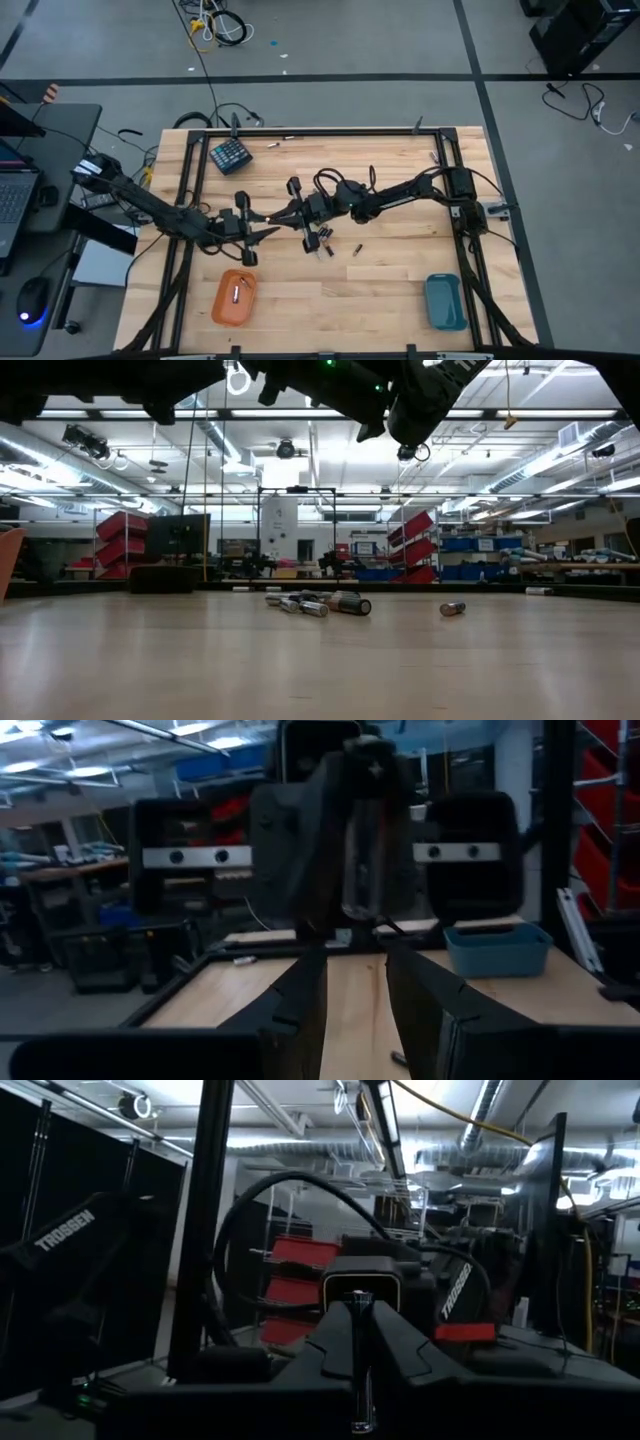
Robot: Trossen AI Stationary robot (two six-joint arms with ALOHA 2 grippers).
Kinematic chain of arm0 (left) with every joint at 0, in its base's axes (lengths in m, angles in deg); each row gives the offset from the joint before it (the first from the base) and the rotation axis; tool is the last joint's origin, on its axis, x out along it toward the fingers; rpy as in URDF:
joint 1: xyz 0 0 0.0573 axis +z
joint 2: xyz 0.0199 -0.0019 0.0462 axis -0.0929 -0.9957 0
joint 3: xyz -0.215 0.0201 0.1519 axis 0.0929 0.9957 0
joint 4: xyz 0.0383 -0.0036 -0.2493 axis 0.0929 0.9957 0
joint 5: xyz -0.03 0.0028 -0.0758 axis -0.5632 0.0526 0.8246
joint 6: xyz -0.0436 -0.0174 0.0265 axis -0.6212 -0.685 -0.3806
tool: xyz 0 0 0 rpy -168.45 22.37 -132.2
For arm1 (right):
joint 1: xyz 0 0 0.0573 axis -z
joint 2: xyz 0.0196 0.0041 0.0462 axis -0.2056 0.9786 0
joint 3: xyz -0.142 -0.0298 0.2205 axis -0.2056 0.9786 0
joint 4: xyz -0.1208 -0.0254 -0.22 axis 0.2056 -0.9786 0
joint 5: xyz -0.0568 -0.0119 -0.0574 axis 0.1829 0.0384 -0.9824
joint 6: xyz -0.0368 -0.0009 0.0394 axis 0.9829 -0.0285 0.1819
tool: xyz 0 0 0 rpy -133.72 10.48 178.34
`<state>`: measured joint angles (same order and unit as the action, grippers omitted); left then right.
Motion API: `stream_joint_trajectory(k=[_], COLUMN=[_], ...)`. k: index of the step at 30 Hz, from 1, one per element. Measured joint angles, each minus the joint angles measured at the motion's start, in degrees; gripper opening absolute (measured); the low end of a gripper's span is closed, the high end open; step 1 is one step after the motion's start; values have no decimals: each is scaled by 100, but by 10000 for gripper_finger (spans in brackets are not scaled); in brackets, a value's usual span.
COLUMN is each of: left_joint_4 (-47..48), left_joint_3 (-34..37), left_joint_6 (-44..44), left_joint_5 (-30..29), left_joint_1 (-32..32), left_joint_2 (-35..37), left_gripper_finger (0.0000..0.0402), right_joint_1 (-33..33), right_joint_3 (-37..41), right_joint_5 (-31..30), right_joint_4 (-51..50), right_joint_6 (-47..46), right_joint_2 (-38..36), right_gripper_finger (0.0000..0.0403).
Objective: Sort batteries
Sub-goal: Put the silver battery into the orange bin
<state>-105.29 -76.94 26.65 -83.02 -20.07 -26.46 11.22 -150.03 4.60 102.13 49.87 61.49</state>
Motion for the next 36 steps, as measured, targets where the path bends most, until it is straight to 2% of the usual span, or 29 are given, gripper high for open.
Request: stream_joint_trajectory(k=[4, 7, 10, 16, 22, 28, 32, 35, 36], left_joint_4=[-314, -487, -600, -616, -677, -548, 281, 1712, 2330], left_joint_3=[-3, -3, 8, 8, 12, 14, -12, -21, -54], left_joint_6=[10, 16, 8, 5, -22, -299, -927, -2178, -2765], left_joint_5=[102, 656, 883, 743, 666, 462, 207, 224, 414], left_joint_1=[142, 174, 183, 181, 179, -140, -668, -1123, -1265], left_joint_2=[-93, -103, -103, -103, -103, -8, 369, 776, 919], left_gripper_finger=[104, 104, 104, 95, 17, 11, 10, 10, 10], right_joint_1=[-35, -35, -37, -35, -36, -35, -29, -9, -8], right_joint_3=[0, 0, -5, -9, -17, -17, -3, 7, 7], right_joint_5=[14, -3, -3, -101, -202, -168, -172, -291, -338], right_joint_4=[-1, -77, -111, -199, -393, -732, -1856, -3060, -3503], right_joint_6=[6, 40, 51, 157, 180, 61, 62, 61, 59], right_joint_2=[0, -1, -4, -9, -26, -148, -527, -953, -1125], right_gripper_finger=[5, 5, 5, 8, 46, 73, 94, 109, 112])
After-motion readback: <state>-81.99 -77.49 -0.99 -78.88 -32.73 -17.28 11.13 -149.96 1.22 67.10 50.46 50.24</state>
